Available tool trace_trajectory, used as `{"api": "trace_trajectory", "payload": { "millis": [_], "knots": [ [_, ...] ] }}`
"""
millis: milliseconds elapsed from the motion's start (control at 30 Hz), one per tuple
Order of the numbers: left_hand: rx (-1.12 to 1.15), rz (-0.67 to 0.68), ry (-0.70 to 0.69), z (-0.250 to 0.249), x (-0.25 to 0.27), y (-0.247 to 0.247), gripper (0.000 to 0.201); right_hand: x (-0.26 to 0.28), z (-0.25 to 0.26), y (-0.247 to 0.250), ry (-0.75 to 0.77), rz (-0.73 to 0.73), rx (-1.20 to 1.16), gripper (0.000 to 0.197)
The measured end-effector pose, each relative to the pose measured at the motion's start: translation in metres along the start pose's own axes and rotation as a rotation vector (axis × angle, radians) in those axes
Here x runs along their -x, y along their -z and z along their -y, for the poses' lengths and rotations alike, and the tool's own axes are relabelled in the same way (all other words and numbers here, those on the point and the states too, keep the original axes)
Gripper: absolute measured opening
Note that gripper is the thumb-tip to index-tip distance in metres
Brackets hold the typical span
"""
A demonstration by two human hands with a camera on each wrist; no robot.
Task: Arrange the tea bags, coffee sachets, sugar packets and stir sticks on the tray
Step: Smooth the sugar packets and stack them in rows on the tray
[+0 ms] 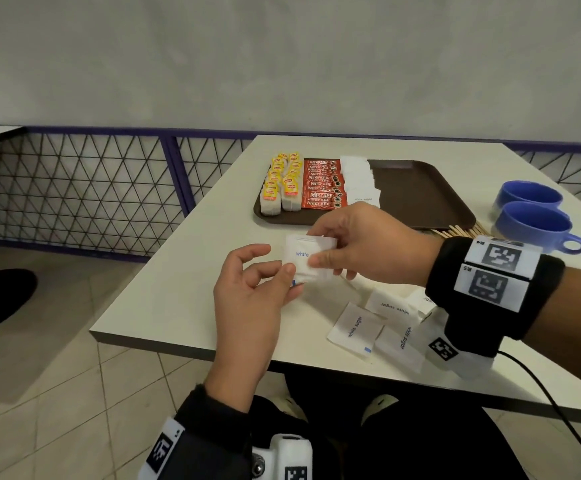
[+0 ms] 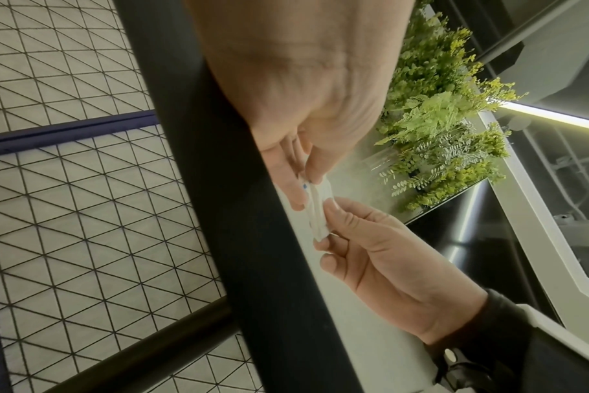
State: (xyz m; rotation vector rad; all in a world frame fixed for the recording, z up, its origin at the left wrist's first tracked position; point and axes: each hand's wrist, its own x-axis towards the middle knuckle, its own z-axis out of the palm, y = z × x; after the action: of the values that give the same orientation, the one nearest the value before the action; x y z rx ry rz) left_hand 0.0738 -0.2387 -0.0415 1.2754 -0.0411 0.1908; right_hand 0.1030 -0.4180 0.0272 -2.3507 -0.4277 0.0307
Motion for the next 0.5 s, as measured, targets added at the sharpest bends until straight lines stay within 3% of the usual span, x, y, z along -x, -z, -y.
{"api": "trace_trajectory", "payload": {
  "millis": [167, 300, 400, 500],
  "knots": [
    [-0.047, 0.019, -0.018, 0.001, 0.002, 0.001, 0.033, 0.0, -0.001, 0.005, -0.038, 0.037, -0.012, 0.016],
    [-0.081, 0.056, -0.023, -0.001, 0.006, -0.001, 0.033, -0.001, 0.002, 0.015, -0.036, 0.174, 0.091, 0.007],
    [-0.137, 0.161, -0.034, -0.001, 0.006, 0.002, 0.035, -0.003, 0.006, 0.029, -0.052, 0.291, 0.211, 0.01],
    [-0.285, 0.281, -0.151, -0.002, -0.001, 0.017, 0.044, -0.014, -0.002, 0.063, -0.153, 0.314, 0.325, 0.014]
  ]
}}
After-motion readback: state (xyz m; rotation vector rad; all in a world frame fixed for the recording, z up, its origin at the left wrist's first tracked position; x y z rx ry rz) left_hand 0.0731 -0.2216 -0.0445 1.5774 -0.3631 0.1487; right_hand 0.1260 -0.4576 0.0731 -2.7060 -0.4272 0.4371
